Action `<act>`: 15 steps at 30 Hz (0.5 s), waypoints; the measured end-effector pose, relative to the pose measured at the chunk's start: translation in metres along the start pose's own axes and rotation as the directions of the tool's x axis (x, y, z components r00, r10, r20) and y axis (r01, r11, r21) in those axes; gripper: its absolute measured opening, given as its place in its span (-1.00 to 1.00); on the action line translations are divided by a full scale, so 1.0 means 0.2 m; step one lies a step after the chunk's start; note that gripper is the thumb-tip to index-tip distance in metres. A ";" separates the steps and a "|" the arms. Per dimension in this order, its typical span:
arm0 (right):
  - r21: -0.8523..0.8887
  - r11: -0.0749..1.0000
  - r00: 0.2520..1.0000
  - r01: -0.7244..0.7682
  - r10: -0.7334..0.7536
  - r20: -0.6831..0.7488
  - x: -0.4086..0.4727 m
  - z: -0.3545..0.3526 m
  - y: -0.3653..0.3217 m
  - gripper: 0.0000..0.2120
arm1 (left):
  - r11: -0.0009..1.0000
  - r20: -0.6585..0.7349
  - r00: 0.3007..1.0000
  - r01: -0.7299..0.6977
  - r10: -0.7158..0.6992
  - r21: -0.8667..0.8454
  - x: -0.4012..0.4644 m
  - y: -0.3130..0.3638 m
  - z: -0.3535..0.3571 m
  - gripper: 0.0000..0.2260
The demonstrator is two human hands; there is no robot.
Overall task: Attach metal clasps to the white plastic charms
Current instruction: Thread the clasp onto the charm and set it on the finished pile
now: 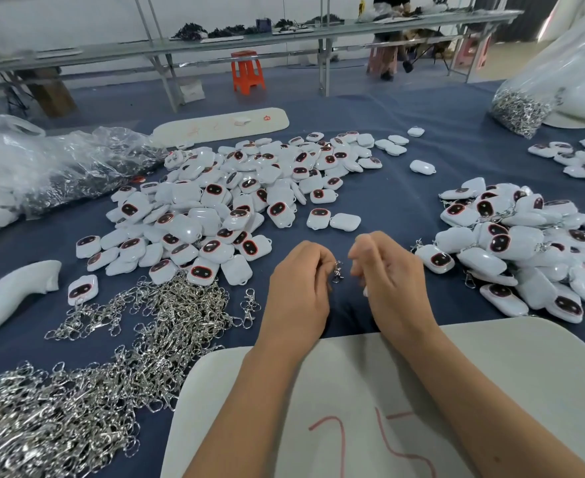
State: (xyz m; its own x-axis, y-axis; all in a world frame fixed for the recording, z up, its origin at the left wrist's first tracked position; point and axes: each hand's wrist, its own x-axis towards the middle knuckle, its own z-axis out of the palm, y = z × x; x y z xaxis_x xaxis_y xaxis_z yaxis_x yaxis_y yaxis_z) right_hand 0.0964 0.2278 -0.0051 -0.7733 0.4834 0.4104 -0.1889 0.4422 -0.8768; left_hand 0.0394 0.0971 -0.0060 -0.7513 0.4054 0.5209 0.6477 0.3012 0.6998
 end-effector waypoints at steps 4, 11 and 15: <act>0.421 0.878 0.970 -0.229 0.241 0.024 0.02 -0.01 0.03 -0.81 | 0.998 0.022 0.999 -0.037 0.036 0.041 0.01 -0.01 0.00 -0.83; 0.353 0.886 0.952 -0.301 0.300 0.060 0.04 0.00 0.05 -0.88 | 0.999 0.045 0.999 -0.018 0.016 0.044 0.01 -0.02 0.00 -0.84; 0.365 0.868 0.936 -0.338 0.352 0.028 0.04 -0.01 0.05 -0.88 | 0.999 0.052 0.998 -0.022 0.020 0.048 0.01 -0.02 0.00 -0.84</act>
State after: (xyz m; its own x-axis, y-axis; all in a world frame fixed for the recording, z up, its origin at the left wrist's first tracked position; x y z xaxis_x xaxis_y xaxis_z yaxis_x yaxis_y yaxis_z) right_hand 0.0891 0.2375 -0.0099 -0.8069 0.5868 0.0681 -0.1235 -0.0550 -0.9908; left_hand 0.0363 0.0966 -0.0080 -0.7307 0.4557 0.5084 0.6695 0.3328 0.6641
